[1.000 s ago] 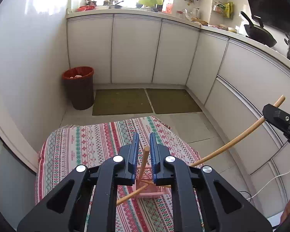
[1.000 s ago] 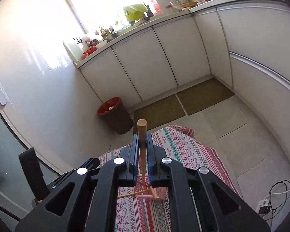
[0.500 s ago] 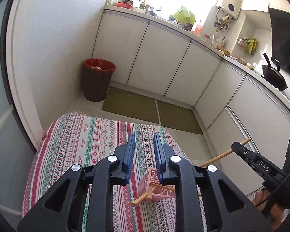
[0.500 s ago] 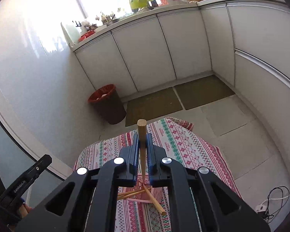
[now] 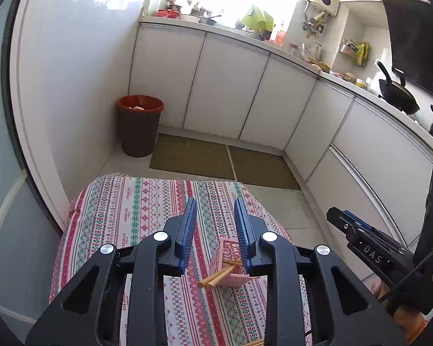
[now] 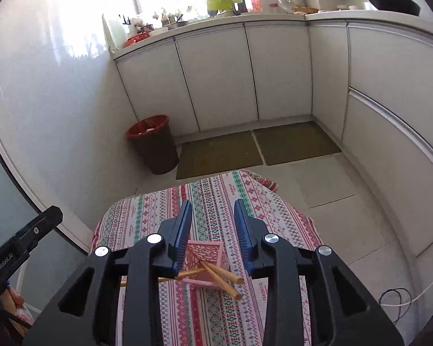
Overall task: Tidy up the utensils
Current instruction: 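Lower both held sticks into the pink mesh holder and open both tools, then move the left tool back to the stick pile and grasp a stick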
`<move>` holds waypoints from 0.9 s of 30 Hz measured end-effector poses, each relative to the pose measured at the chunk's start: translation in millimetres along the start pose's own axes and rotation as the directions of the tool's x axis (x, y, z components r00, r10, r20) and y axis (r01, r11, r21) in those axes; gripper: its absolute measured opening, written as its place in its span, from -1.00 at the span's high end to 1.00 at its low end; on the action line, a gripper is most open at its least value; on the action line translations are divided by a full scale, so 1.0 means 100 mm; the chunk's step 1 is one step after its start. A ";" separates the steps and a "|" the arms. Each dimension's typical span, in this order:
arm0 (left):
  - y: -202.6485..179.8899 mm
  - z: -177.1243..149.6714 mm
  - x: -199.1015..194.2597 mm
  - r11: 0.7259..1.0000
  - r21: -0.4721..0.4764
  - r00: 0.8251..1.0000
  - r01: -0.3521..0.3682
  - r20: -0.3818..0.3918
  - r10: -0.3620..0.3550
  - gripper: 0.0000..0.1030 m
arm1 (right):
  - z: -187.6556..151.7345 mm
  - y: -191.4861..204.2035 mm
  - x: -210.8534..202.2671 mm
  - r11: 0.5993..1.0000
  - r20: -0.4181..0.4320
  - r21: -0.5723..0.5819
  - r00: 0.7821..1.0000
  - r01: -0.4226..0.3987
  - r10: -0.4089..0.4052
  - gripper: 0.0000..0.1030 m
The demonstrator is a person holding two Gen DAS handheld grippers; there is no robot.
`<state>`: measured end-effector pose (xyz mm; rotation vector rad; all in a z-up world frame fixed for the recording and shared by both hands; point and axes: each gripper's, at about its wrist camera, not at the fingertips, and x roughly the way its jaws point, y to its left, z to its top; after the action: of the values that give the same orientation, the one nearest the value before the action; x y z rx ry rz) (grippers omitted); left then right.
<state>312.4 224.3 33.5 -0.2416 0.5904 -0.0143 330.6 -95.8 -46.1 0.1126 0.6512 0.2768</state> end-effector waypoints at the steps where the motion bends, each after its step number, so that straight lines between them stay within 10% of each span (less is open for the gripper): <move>1: -0.06 -0.03 -0.02 1.000 0.016 1.000 0.003 -0.002 -0.003 0.42 | -0.04 -0.01 -0.05 1.000 -0.002 -0.008 1.000 0.010 -0.010 0.26; 7: -0.31 -0.20 -0.10 0.995 0.099 1.000 -0.007 -0.025 0.009 -0.10 | -0.23 -0.09 -0.34 0.998 0.000 -0.025 0.999 0.050 -0.050 -0.12; 27: -0.64 -0.96 -0.04 0.959 0.284 0.977 -0.001 -0.205 0.061 -0.85 | -1.03 -0.85 -0.91 0.986 -0.091 0.120 0.991 0.114 -0.103 -0.76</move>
<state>259.7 140.9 -27.0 0.0489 0.7960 -0.0942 217.4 -202.1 -90.5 0.1853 0.7562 0.1362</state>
